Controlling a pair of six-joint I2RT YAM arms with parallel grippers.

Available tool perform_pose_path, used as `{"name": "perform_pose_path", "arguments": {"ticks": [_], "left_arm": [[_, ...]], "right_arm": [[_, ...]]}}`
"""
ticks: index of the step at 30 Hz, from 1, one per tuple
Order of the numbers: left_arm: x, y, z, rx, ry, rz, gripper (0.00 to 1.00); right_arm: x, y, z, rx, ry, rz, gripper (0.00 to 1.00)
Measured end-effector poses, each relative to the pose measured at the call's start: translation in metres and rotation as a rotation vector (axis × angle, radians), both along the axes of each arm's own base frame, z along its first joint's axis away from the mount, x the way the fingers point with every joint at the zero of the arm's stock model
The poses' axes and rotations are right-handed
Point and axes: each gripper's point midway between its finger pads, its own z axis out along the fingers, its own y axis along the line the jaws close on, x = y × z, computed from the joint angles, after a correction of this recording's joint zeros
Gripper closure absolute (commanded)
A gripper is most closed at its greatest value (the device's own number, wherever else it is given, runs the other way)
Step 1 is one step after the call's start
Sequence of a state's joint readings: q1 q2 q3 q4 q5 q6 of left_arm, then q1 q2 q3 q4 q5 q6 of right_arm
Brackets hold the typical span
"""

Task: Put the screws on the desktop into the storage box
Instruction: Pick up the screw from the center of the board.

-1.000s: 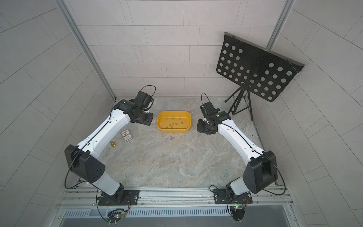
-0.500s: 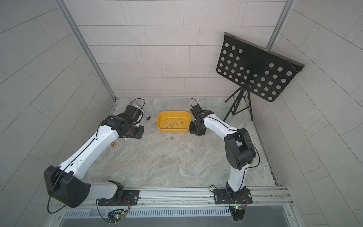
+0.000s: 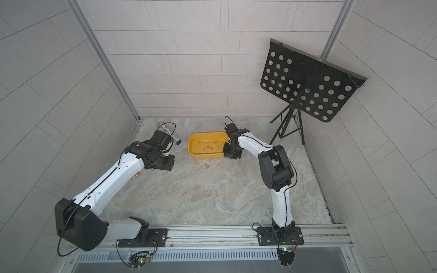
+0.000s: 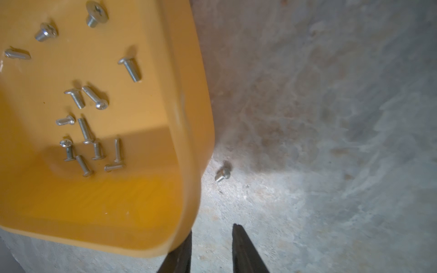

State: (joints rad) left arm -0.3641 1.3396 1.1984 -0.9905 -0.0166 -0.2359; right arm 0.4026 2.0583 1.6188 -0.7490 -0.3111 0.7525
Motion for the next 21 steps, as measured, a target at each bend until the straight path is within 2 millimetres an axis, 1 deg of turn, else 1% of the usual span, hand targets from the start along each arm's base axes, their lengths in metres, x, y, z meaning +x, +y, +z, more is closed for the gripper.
{"name": "perform_pose_path", "arguments": {"ticks": [4,9,11,15,17,21], "left_arm": [[0.000,0.000,-0.002,-0.002,0.001,0.000,0.60],[0.002,-0.002,-0.008,-0.001,0.010,-0.001,0.60],[0.002,-0.002,-0.010,-0.002,0.014,-0.002,0.59],[0.004,-0.004,-0.013,-0.004,0.021,-0.004,0.59],[0.004,-0.004,-0.013,-0.006,0.019,-0.004,0.59],[0.004,-0.004,-0.013,-0.007,0.019,-0.004,0.59]], "right_arm": [[0.014,0.005,-0.003,0.002,-0.007,0.002,0.66],[0.023,0.008,-0.007,-0.003,-0.005,0.008,0.66],[0.025,0.008,-0.006,-0.004,-0.008,0.012,0.66],[0.027,0.005,0.000,-0.030,-0.018,0.024,0.66],[0.027,0.000,0.000,-0.057,-0.018,0.026,0.66],[0.014,-0.013,-0.014,-0.124,0.018,0.034,0.66]]}}
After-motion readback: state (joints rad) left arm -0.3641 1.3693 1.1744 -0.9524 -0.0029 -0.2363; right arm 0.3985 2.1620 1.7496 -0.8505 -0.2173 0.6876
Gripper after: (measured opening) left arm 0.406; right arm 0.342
